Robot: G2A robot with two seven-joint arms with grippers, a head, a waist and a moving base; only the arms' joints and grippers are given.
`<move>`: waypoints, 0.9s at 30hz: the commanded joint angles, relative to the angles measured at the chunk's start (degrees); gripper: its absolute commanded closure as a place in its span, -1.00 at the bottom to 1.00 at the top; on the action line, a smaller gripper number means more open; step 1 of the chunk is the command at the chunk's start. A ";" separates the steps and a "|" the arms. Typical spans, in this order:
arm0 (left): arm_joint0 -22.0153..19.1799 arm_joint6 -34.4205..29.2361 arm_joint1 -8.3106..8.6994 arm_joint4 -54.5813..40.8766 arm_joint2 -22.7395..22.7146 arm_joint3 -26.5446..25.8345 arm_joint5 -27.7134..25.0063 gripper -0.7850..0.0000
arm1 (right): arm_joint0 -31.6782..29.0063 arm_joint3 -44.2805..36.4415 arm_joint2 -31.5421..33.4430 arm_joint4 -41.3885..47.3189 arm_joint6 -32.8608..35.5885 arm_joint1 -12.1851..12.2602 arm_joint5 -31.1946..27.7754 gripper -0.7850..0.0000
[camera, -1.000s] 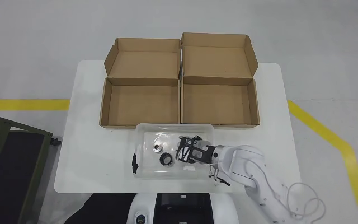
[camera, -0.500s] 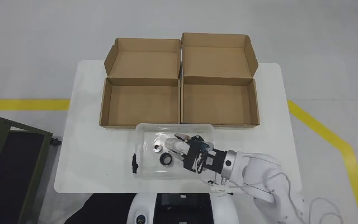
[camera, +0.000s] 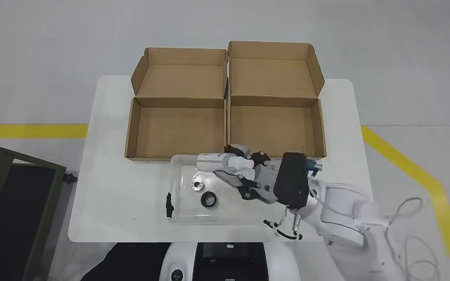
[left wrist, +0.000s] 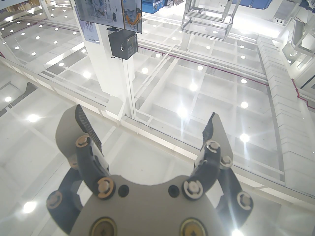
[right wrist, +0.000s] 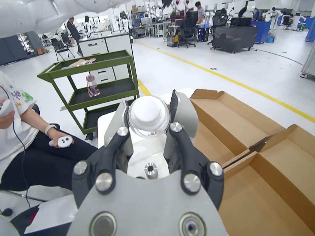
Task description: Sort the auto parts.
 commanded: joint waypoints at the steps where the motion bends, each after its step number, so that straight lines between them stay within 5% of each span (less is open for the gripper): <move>1: 0.00 0.00 0.00 0.00 0.00 0.00 0.00 -1.00 | -0.15 -0.74 1.19 1.95 -1.36 0.04 0.37 1.00; 7: 0.00 0.00 0.00 0.00 0.00 0.00 0.00 -1.00 | -0.74 -1.97 5.15 9.65 -5.40 0.28 -1.67 1.00; 27: 0.00 0.00 0.00 0.00 0.00 0.00 0.00 -1.00 | -4.27 -4.67 11.35 11.89 -16.58 0.32 -3.46 1.00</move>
